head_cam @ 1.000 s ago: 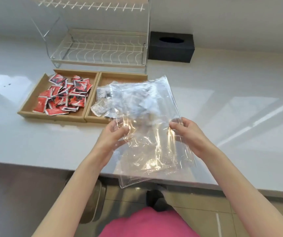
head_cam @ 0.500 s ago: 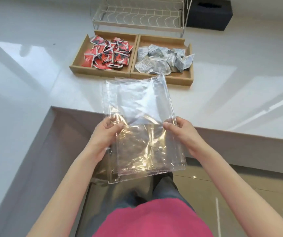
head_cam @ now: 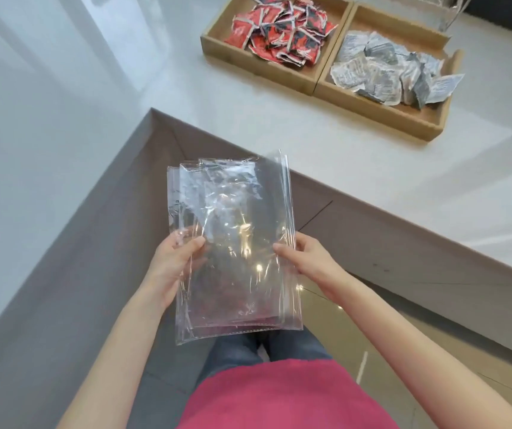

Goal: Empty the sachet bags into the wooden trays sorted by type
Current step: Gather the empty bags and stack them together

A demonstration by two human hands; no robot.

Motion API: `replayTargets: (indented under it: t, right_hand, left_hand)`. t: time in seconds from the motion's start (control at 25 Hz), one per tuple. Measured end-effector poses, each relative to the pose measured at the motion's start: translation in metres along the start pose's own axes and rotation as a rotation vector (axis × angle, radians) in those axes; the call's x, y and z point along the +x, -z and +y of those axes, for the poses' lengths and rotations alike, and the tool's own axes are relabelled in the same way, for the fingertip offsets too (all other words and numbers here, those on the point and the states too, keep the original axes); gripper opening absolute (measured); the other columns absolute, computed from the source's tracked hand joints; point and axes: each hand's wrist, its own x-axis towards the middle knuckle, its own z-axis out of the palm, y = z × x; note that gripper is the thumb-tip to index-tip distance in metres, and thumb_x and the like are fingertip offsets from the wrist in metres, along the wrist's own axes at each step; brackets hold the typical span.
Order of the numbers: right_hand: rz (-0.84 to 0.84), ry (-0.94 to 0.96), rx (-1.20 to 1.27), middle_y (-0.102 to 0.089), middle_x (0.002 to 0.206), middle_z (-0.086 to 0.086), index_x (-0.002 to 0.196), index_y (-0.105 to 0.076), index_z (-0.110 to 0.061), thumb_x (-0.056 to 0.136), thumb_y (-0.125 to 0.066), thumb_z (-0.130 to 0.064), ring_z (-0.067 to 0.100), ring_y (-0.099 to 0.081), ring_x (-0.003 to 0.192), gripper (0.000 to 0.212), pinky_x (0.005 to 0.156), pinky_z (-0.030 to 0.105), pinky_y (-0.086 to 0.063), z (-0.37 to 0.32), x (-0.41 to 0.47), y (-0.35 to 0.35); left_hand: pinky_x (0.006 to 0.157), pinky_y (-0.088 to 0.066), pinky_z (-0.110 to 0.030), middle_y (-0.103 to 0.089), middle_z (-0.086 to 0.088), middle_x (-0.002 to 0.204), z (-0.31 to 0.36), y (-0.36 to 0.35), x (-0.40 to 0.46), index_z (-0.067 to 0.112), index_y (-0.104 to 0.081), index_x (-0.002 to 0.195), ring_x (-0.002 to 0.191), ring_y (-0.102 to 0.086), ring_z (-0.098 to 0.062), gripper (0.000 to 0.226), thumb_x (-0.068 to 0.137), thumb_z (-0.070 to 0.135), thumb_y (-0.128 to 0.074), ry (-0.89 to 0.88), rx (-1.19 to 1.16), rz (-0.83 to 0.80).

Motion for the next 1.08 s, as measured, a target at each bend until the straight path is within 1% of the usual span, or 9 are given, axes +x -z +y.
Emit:
replayTargets:
  t: [0.16, 0.24, 0.32, 0.44, 0.52, 0.64, 0.8, 0.92, 1.08]
  right_hand:
    - [-0.052, -0.100, -0.069, -0.062, 0.091, 0.007, 0.099, -0.059, -0.009, 0.088, -0.053, -0.021, 0.022, -0.061, 0.084, 0.018, 0.073, 0.030, -0.047, 0.017, 0.021, -0.019]
    - [-0.080, -0.137, -0.083, -0.065, 0.099, 0.010, 0.101, -0.059, -0.009, 0.088, -0.053, -0.021, 0.026, -0.064, 0.093, 0.019, 0.077, 0.032, -0.049, 0.025, 0.036, -0.027]
    - [-0.102, -0.170, -0.107, -0.066, 0.103, 0.011, 0.104, -0.058, -0.010, 0.088, -0.053, -0.021, 0.027, -0.065, 0.095, 0.020, 0.078, 0.032, -0.048, 0.033, 0.054, -0.034]
    - [-0.098, -0.197, -0.118, -0.063, 0.091, 0.008, 0.102, -0.055, -0.010, 0.087, -0.053, -0.020, 0.024, -0.060, 0.081, 0.018, 0.072, 0.034, -0.045, 0.047, 0.091, -0.048]
    - [-0.095, -0.221, -0.126, -0.060, 0.083, 0.005, 0.107, -0.055, -0.008, 0.088, -0.052, -0.018, 0.023, -0.056, 0.074, 0.022, 0.066, 0.032, -0.045, 0.063, 0.120, -0.059]
    - [-0.089, -0.242, -0.120, -0.057, 0.075, -0.002, 0.107, -0.055, -0.009, 0.087, -0.053, -0.016, 0.013, -0.053, 0.063, 0.021, 0.053, 0.019, -0.042, 0.092, 0.164, -0.074]
    - [-0.038, -0.281, -0.085, -0.067, 0.095, 0.011, 0.103, -0.049, -0.010, 0.085, -0.057, -0.016, 0.027, -0.064, 0.078, 0.021, 0.058, 0.025, -0.044, 0.140, 0.233, -0.093]
    - [-0.058, -0.314, -0.100, -0.066, 0.110, 0.021, 0.106, -0.045, -0.010, 0.086, -0.057, -0.018, 0.035, -0.065, 0.093, 0.025, 0.064, 0.032, -0.045, 0.174, 0.285, -0.110]
    - [-0.118, -0.428, -0.093, -0.064, 0.107, 0.020, 0.116, -0.050, 0.002, 0.087, -0.055, -0.016, 0.029, -0.061, 0.080, 0.035, 0.065, 0.032, -0.049, 0.209, 0.340, -0.122]
  left_hand:
    - [0.083, -0.050, -0.027, -0.065, -0.008, 0.095, -0.028, 0.012, 0.012, 0.006, -0.055, 0.110, 0.078, -0.064, -0.012, 0.024, 0.086, 0.009, -0.055, 0.089, 0.023, 0.063]
    - [0.087, -0.043, -0.029, -0.063, -0.014, 0.110, -0.040, 0.018, 0.023, 0.002, -0.054, 0.115, 0.092, -0.059, -0.019, 0.030, 0.086, 0.011, -0.056, 0.131, 0.076, 0.073]
    - [0.072, -0.046, -0.019, -0.064, -0.011, 0.107, -0.052, 0.025, 0.038, 0.001, -0.054, 0.110, 0.082, -0.061, -0.013, 0.026, 0.086, 0.010, -0.056, 0.169, 0.087, 0.078]
    - [0.046, -0.044, -0.012, -0.054, 0.004, 0.077, -0.071, 0.031, 0.066, 0.013, -0.047, 0.103, 0.055, -0.059, -0.001, 0.021, 0.085, 0.008, -0.057, 0.244, 0.007, 0.127]
    - [0.049, -0.047, -0.013, -0.056, 0.001, 0.077, -0.091, 0.037, 0.091, 0.007, -0.052, 0.107, 0.062, -0.059, -0.009, 0.023, 0.084, 0.010, -0.058, 0.293, -0.019, 0.127]
    - [0.073, -0.046, -0.022, -0.059, -0.004, 0.083, -0.128, 0.045, 0.137, -0.003, -0.053, 0.115, 0.076, -0.054, -0.016, 0.033, 0.084, 0.009, -0.059, 0.304, 0.021, 0.108]
    - [0.066, -0.046, -0.018, -0.064, -0.006, 0.088, -0.179, 0.055, 0.201, 0.001, -0.052, 0.115, 0.074, -0.061, -0.012, 0.032, 0.083, 0.004, -0.058, 0.322, 0.067, 0.066]
    - [0.050, -0.050, -0.012, -0.066, -0.004, 0.074, -0.216, 0.063, 0.247, 0.008, -0.052, 0.099, 0.048, -0.063, -0.002, 0.018, 0.084, -0.003, -0.054, 0.346, 0.099, 0.105]
    - [0.031, -0.034, -0.009, -0.059, 0.003, 0.051, -0.249, 0.066, 0.298, 0.019, -0.053, 0.088, 0.032, -0.050, -0.002, 0.017, 0.083, 0.003, -0.054, 0.364, 0.277, 0.163]
